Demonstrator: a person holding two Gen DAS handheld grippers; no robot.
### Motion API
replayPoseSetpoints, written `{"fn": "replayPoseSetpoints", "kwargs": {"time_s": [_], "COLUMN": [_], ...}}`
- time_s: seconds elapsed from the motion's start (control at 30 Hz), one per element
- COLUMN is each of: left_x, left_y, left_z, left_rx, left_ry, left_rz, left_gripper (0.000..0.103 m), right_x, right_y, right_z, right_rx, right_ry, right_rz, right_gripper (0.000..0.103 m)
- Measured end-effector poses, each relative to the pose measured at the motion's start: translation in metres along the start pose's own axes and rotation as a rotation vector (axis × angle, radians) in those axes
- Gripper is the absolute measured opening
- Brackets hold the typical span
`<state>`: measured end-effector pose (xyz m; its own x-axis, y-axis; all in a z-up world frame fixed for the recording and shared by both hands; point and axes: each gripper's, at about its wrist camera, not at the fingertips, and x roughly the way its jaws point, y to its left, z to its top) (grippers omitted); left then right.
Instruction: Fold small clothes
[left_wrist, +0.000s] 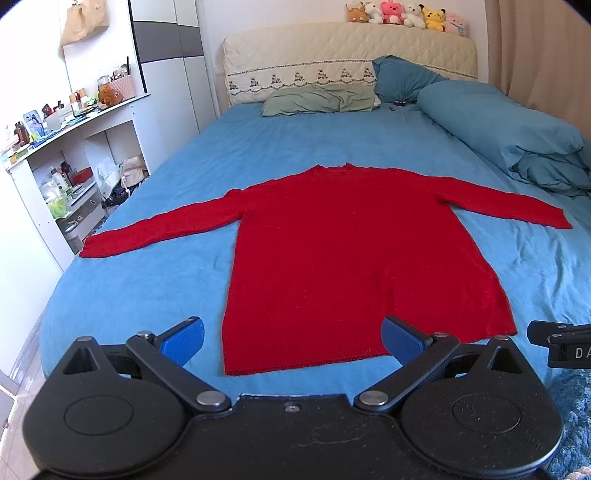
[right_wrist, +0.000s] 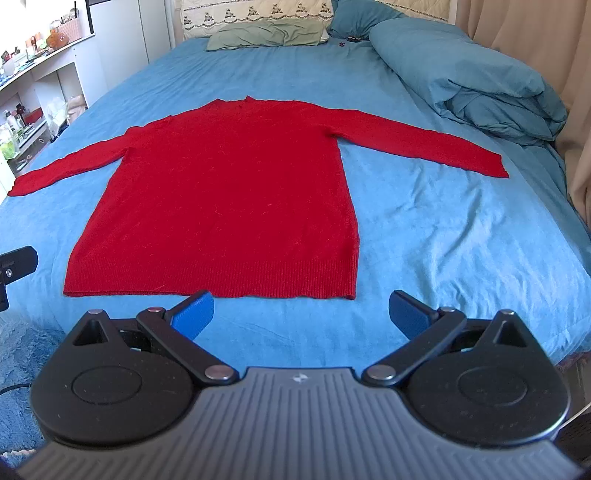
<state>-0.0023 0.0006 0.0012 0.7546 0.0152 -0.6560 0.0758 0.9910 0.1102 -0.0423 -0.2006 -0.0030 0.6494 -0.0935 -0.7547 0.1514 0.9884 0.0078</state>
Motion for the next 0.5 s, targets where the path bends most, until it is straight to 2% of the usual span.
{"fn": "replayPoseSetpoints", "kwargs": {"time_s": [0.5], "left_x": [-0.0018], "left_y": [-0.0028], "left_z": [-0.0018], "left_rx": [0.002], "left_ry": [-0.004], "left_rz": [-0.005], "left_gripper": [0.103], "right_x": [-0.0043], "right_y": [0.0057], "right_z": [0.0018], "right_rx": [-0.003], "right_ry": [0.001], "right_rz": [0.006], "right_gripper": [0.103]}}
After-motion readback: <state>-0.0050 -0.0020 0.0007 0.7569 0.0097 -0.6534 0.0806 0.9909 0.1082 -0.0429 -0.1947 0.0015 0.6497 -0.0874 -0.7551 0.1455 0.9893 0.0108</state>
